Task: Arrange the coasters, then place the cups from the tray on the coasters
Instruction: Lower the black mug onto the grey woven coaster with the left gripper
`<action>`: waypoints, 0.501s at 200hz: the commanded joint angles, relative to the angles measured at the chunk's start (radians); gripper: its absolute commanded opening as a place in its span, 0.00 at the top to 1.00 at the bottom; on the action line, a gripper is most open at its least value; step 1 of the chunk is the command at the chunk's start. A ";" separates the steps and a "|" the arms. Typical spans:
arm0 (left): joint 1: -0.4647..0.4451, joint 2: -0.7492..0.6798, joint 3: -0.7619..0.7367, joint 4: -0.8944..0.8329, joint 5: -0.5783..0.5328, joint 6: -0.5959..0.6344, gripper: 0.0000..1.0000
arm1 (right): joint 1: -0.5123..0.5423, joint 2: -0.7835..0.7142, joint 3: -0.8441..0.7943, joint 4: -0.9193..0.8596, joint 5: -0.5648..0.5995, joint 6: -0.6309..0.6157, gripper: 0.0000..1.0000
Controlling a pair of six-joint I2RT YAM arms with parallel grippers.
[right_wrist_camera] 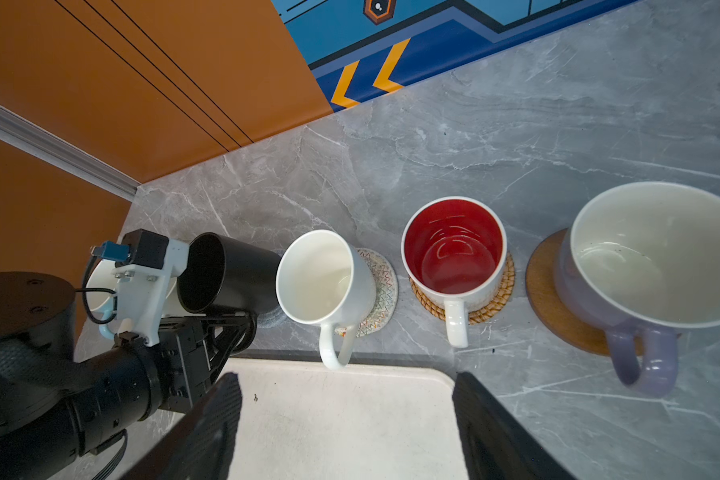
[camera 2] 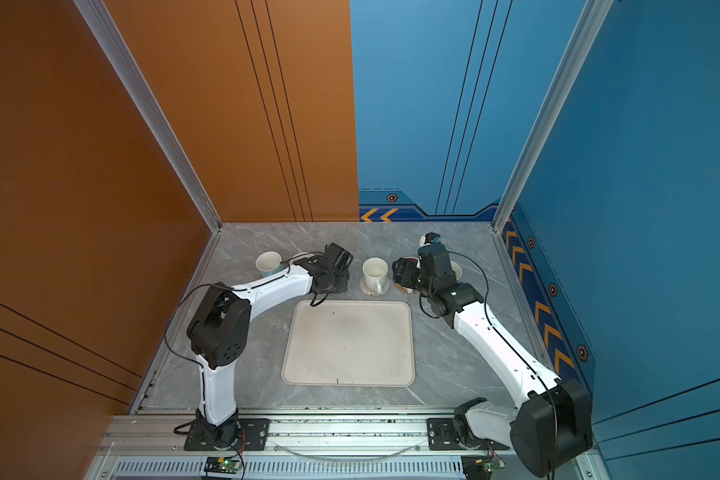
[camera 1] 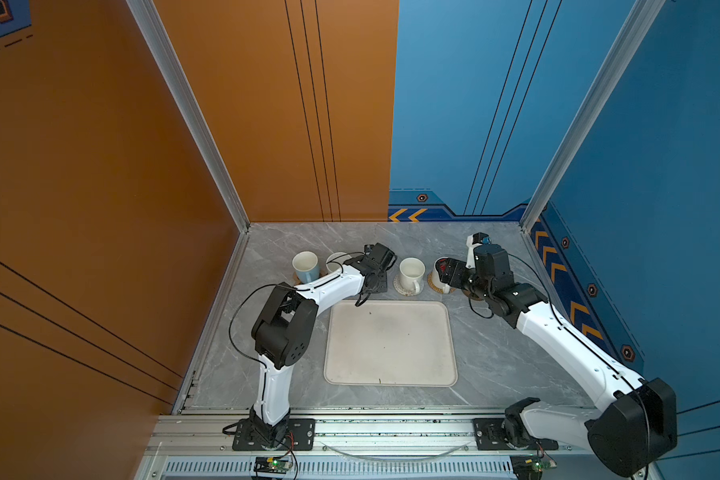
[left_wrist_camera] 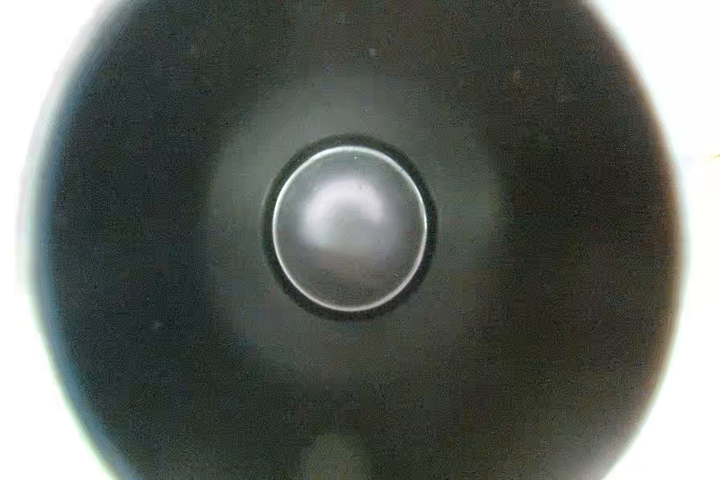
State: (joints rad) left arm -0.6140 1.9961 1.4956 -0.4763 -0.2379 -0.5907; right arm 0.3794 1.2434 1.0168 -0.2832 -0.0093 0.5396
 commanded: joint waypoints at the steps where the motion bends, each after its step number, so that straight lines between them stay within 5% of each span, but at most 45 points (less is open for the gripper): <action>1: 0.011 0.007 0.026 0.019 -0.027 0.009 1.00 | -0.009 -0.003 -0.011 0.014 -0.020 -0.004 0.21; 100: 0.014 0.013 0.026 0.005 -0.041 0.009 1.00 | -0.010 0.006 -0.009 0.016 -0.026 -0.002 0.21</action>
State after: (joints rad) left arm -0.6140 2.0148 1.4956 -0.4900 -0.2386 -0.5907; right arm 0.3775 1.2434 1.0168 -0.2829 -0.0238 0.5396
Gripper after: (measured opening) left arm 0.182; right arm 0.785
